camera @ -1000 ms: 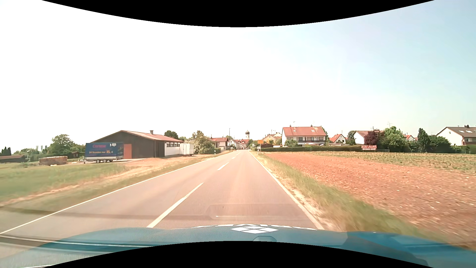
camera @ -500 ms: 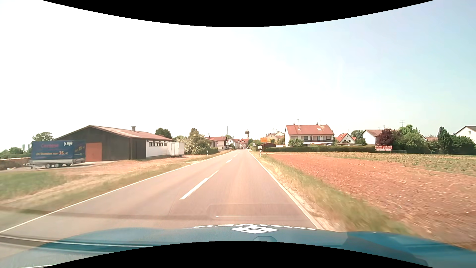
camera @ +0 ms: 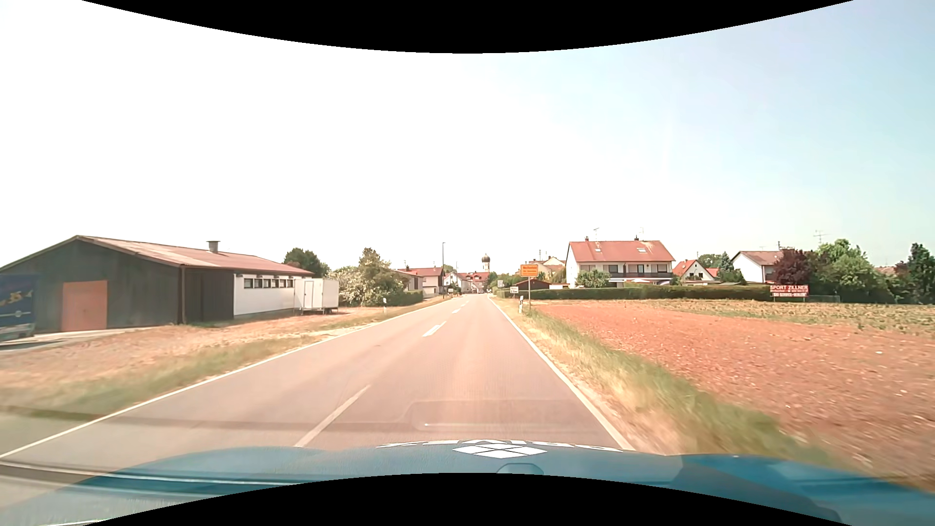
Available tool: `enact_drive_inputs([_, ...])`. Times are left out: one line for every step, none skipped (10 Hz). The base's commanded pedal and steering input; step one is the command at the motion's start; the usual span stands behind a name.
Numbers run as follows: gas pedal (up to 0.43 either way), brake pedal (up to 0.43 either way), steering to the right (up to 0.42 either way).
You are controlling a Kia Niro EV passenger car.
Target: Follow the waypoints while adhering to traffic rules and regulations
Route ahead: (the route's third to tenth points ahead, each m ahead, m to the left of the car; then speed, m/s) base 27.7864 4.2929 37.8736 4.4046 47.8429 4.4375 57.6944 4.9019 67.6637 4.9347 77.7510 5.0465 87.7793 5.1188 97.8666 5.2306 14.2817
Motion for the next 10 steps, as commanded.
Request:
enact_drive_inputs([0.047, 0.000, -0.003])
enact_drive_inputs([0.047, 0.000, -0.003])
enact_drive_inputs([0.047, 0.000, -0.003])
enact_drive_inputs([0.047, 0.000, -0.003])
enact_drive_inputs([0.047, 0.000, -0.003])
enact_drive_inputs([0.020, 0.000, -0.003])
enact_drive_inputs([0.000, 0.000, -0.003])
enact_drive_inputs([0.000, 0.000, -0.003])
enact_drive_inputs([0.000, 0.000, -0.003])
enact_drive_inputs([0.000, 0.000, -0.002])
